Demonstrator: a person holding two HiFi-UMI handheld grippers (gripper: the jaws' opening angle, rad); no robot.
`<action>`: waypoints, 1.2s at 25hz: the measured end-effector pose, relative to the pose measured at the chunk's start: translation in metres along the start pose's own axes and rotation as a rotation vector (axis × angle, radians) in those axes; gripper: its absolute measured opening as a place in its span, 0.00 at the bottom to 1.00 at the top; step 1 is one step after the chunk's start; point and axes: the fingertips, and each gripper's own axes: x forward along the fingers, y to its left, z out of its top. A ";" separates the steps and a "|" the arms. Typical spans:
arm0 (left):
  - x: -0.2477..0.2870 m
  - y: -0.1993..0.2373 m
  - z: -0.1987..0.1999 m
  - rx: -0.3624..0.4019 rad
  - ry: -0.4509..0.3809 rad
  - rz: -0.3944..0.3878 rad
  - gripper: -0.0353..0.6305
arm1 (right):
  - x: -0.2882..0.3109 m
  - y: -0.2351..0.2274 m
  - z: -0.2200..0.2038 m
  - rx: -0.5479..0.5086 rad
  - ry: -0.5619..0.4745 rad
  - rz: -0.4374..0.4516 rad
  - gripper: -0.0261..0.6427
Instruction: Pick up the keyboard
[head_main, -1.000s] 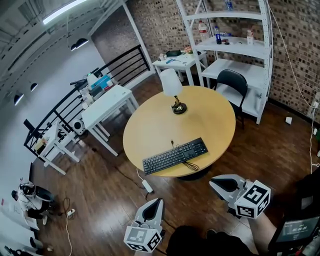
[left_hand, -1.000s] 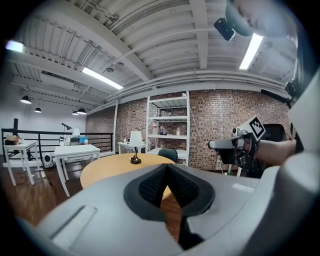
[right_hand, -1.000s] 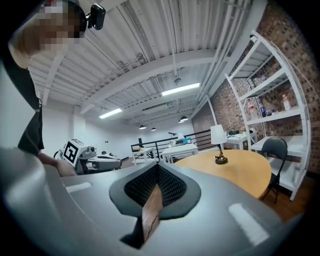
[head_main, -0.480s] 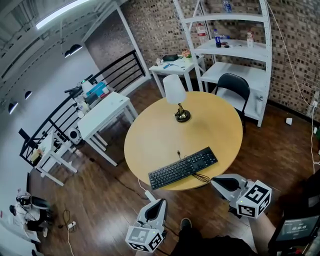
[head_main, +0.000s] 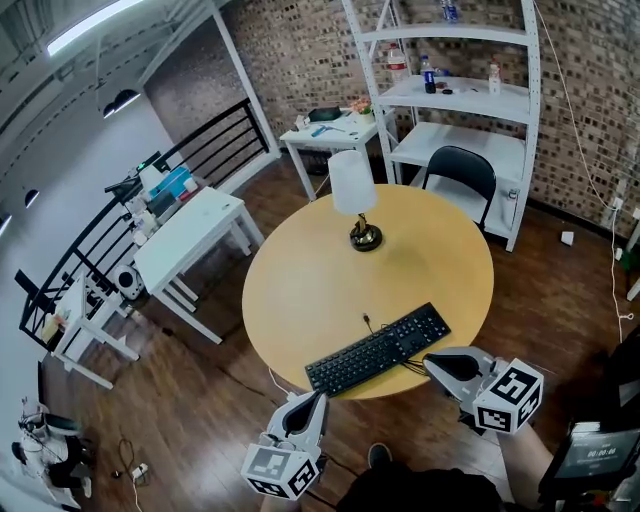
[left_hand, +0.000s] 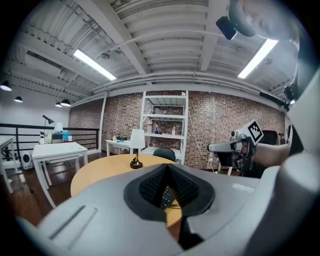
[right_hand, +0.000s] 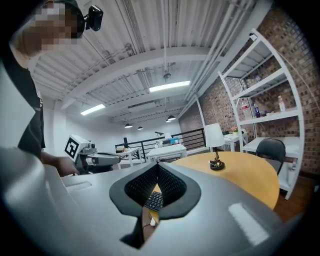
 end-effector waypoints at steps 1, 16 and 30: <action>0.001 0.007 0.003 -0.003 -0.009 -0.015 0.13 | 0.006 0.000 0.000 0.007 -0.002 -0.011 0.04; 0.043 0.111 0.004 -0.027 -0.012 -0.155 0.13 | 0.087 -0.004 0.003 0.012 0.032 -0.145 0.04; 0.122 0.122 0.012 -0.022 0.058 -0.121 0.13 | 0.089 -0.061 -0.014 0.027 0.075 -0.156 0.04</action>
